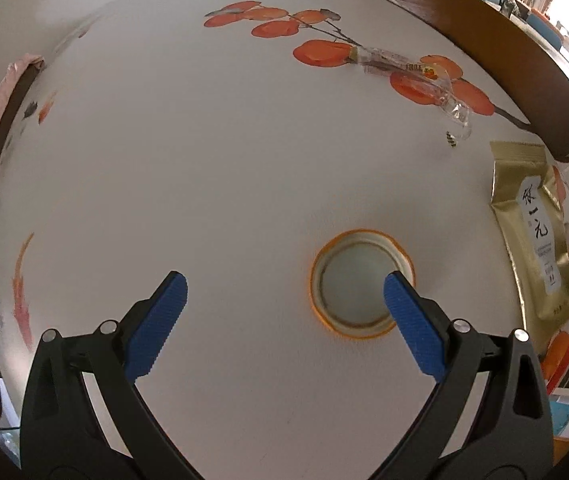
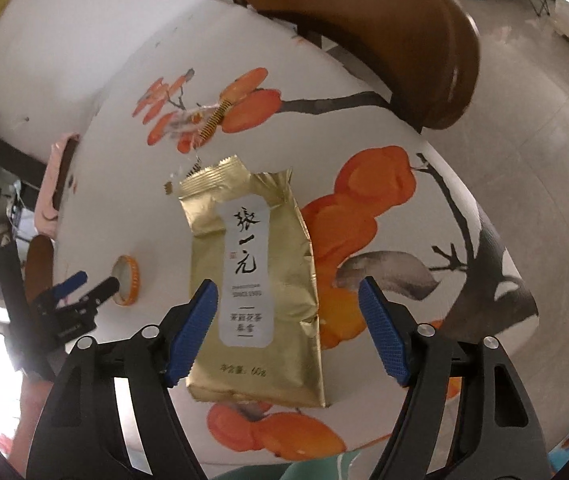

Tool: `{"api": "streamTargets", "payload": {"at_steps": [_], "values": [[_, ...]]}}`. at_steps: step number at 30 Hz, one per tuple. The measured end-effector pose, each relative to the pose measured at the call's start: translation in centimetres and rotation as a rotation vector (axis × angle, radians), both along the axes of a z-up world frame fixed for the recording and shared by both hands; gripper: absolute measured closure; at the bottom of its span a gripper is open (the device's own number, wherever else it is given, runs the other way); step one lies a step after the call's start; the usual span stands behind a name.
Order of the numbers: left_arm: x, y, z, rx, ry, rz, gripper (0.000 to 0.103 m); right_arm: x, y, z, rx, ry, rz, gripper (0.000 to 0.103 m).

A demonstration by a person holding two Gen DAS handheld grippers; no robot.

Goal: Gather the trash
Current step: 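Grasp the orange tape roll with the left tool while the right tool grasps the gold tea bag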

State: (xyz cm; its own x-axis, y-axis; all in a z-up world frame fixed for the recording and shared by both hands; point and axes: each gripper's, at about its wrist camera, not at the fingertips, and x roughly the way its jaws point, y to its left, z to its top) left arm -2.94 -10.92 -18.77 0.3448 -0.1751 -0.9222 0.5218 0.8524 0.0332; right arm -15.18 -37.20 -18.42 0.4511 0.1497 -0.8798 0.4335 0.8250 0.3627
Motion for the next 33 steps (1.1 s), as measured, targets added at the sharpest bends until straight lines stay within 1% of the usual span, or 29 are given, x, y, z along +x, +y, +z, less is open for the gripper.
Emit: {"api": "streamTargets", "payload": {"at_steps": [2, 3, 4, 5, 7, 8, 9, 10, 11, 12, 13, 14, 15, 16, 18, 19, 20, 21, 22, 25, 29, 33], "values": [[-0.2, -0.1, -0.2, 0.005, -0.011, 0.002, 0.007, 0.3, 0.3, -0.3, -0.035, 0.013, 0.017, 0.031], [-0.4, -0.4, -0.4, 0.021, -0.019, -0.002, 0.007, 0.4, 0.5, -0.4, -0.055, 0.021, 0.023, 0.032], [-0.7, -0.7, -0.7, 0.05, -0.031, -0.008, 0.007, 0.5, 0.7, -0.7, -0.06, 0.023, 0.034, 0.034], [-0.8, -0.9, -1.0, 0.06, -0.03, -0.017, 0.007, 0.7, 0.9, -0.9, -0.057, 0.028, 0.039, 0.036], [-1.1, -1.0, -1.3, 0.048, -0.041, -0.01, 0.007, 0.8, 1.5, -1.1, -0.087, 0.028, 0.057, 0.037], [-1.1, -1.0, -1.3, 0.042, -0.04, -0.002, 0.008, 0.8, 1.8, -1.1, -0.106, 0.029, 0.065, 0.04], [-1.1, -0.9, -1.4, 0.033, -0.034, 0.005, 0.009, 0.8, 2.0, -1.1, -0.126, 0.033, 0.069, 0.046], [-1.1, -0.9, -1.4, 0.017, -0.025, 0.008, 0.013, 0.9, 2.3, -1.1, -0.141, 0.034, 0.077, 0.05], [-1.2, -0.9, -1.4, -0.001, -0.018, 0.007, 0.019, 0.9, 2.5, -1.1, -0.156, 0.036, 0.082, 0.058], [-1.3, -1.0, -1.3, -0.011, -0.017, 0.002, 0.022, 0.9, 2.6, -1.2, -0.162, 0.037, 0.084, 0.072], [-1.5, -1.2, -1.2, -0.016, -0.02, -0.008, 0.031, 0.8, 2.6, -1.3, -0.155, 0.037, 0.08, 0.077], [-1.8, -1.5, -1.1, -0.023, -0.027, -0.027, 0.042, 0.7, 2.6, -1.3, -0.146, 0.035, 0.074, 0.084], [-2.2, -1.9, -1.0, -0.027, -0.037, -0.048, 0.049, 0.6, 2.5, -1.3, -0.137, 0.029, 0.067, 0.087], [-2.5, -2.2, -0.9, -0.031, -0.045, -0.067, 0.061, 0.5, 2.5, -1.3, -0.132, 0.027, 0.063, 0.088], [-3.1, -2.8, -0.8, -0.005, -0.082, -0.085, 0.061, 0.5, 2.5, -1.3, -0.13, 0.024, 0.055, 0.093], [-3.1, -2.8, -0.8, -0.01, -0.081, -0.081, 0.061, 0.4, 2.4, -1.3, -0.113, 0.016, 0.052, 0.094], [-2.9, -2.4, -0.9, -0.034, -0.064, -0.067, 0.066, 0.3, 2.4, -1.2, -0.102, 0.011, 0.047, 0.095], [-2.6, -2.0, -0.8, -0.046, -0.057, -0.05, 0.073, 0.4, 2.3, -1.1, -0.086, 0.002, 0.043, 0.096], [-2.3, -1.7, -0.7, -0.043, -0.06, -0.034, 0.099, 0.5, 2.2, -1.0, -0.075, -0.005, 0.044, 0.096], [-1.5, -0.6, -0.7, -0.093, -0.017, -0.007, 0.1, 0.6, 2.2, -0.1, -0.061, -0.033, 0.049, 0.098], [-1.3, -0.5, -0.9, -0.099, -0.016, -0.006, 0.1, 1.0, 2.0, 1.0, -0.038, -0.064, 0.047, 0.098], [-1.1, -0.3, -1.0, -0.125, -0.004, 0.005, 0.101, 1.3, 1.9, 1.7, -0.036, -0.082, 0.049, 0.099]]}}
